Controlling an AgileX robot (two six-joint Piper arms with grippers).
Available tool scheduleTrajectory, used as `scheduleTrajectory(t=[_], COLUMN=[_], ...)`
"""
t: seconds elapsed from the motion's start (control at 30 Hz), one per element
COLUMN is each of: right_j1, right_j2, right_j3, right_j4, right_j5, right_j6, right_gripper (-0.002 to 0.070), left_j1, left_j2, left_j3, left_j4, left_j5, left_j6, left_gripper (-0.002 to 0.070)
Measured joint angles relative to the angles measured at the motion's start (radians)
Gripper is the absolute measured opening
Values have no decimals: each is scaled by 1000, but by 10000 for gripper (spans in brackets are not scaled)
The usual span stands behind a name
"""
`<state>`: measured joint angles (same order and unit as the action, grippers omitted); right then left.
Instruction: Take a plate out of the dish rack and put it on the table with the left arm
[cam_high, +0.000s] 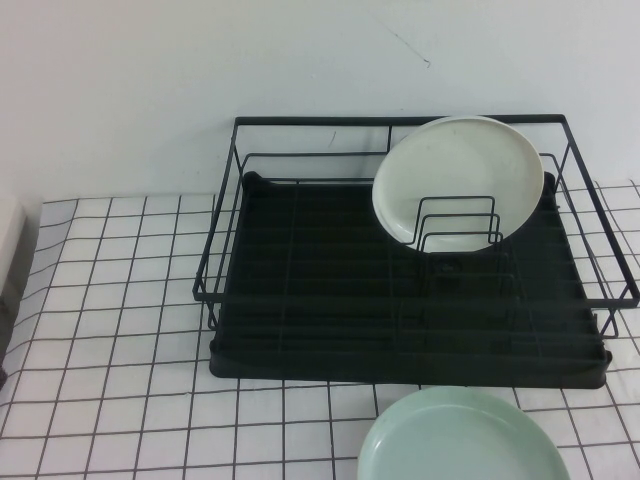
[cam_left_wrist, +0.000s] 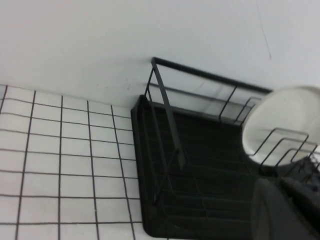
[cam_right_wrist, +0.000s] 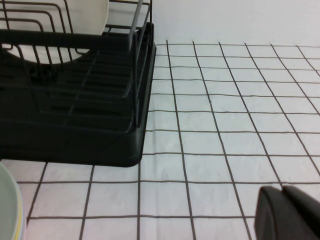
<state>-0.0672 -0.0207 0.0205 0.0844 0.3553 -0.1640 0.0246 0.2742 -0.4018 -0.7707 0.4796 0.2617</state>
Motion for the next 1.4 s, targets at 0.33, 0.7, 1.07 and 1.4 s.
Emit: scheduleTrajectory(t=[0.33, 0.7, 1.07, 1.4], right_j1=[0, 0, 0, 0], right_j2=[0, 0, 0, 0], right_j3=[0, 0, 0, 0], right_j4=[0, 0, 0, 0], right_j5=[0, 0, 0, 0], right_j6=[0, 0, 0, 0], right_gripper=[-1, -1, -1, -1], left_j1=[0, -210, -367, -410], left_j2=[564, 1201, 1776, 1919], left_j3=[-531, -1039, -1589, -1735], left_j4=[-167, -305, -285, -231], left_j5=[219, 279, 547, 553], left_j6=[505, 817, 960, 1075], left_gripper=[-3, -3, 16, 391])
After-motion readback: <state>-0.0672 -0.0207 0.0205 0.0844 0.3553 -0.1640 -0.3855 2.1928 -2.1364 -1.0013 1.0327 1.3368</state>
